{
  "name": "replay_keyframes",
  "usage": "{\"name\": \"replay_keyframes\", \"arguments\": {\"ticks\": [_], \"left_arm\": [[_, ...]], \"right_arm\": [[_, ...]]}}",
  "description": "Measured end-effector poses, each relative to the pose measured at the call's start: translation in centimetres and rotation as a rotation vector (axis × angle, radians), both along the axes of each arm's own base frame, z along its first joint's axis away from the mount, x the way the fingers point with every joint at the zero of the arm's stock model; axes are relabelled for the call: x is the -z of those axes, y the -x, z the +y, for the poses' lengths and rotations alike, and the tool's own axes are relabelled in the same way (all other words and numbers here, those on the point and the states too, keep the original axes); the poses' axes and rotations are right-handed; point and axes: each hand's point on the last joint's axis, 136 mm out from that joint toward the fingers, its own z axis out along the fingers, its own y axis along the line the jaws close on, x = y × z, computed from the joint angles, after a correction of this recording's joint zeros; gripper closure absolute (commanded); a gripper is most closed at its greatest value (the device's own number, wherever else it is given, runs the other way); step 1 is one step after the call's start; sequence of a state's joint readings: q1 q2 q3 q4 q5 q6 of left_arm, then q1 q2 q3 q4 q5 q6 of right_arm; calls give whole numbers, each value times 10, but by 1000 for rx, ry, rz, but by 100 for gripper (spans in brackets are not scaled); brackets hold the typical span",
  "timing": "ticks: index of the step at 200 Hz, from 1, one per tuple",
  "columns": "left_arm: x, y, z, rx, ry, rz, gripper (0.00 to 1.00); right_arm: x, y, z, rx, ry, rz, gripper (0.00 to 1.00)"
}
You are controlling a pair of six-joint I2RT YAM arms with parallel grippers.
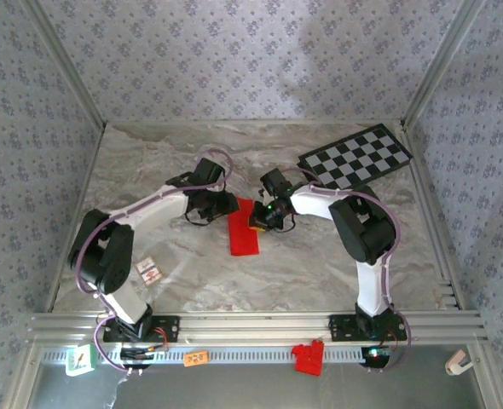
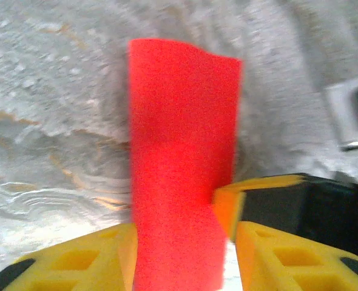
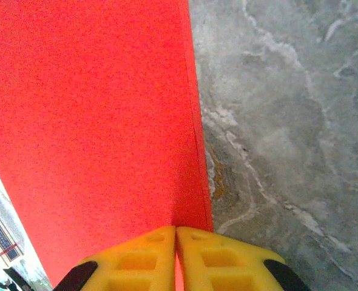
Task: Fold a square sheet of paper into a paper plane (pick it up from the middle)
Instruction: Hold the square sheet of paper at the center of the table, then first fold the square sheet of paper in half at the center of the table.
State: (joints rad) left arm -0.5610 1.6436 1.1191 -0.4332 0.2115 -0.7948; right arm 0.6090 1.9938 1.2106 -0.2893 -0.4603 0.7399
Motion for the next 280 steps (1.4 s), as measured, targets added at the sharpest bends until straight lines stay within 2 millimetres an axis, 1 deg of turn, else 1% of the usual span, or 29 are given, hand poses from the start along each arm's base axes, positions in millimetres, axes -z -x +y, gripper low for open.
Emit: {"name": "replay_keyframes", "arguments": {"ticks": [13,27,48,63,77,109,162,214,260,280], "left_arm": [[-5,0,-9,25,53,-11,61],[-3,3,-19,56,104,3,65],[8,9,-30,95,156,52,73],[20,12,-34,108,164,90,76],[31,16,-34,112,159,124,78],[48,20,-35,116,148,173,80],[67,25,-31,118,112,216,80],[75,25,-25,118,76,218,81],[77,23,-19,128,81,217,82],[78,22,-14,131,86,217,82]], "right_arm": [[0,0,1,-1,1,1,88],[0,-1,1,-1,1,1,88],[0,0,1,-1,3,4,87],[0,-1,1,-2,4,5,87],[0,0,1,-5,6,5,87],[0,0,1,-14,13,2,87],[1,0,0,-22,32,-8,88],[2,1,0,-23,42,-6,87],[4,2,-2,-43,57,-7,87],[3,-1,0,-53,67,-13,87]]}}
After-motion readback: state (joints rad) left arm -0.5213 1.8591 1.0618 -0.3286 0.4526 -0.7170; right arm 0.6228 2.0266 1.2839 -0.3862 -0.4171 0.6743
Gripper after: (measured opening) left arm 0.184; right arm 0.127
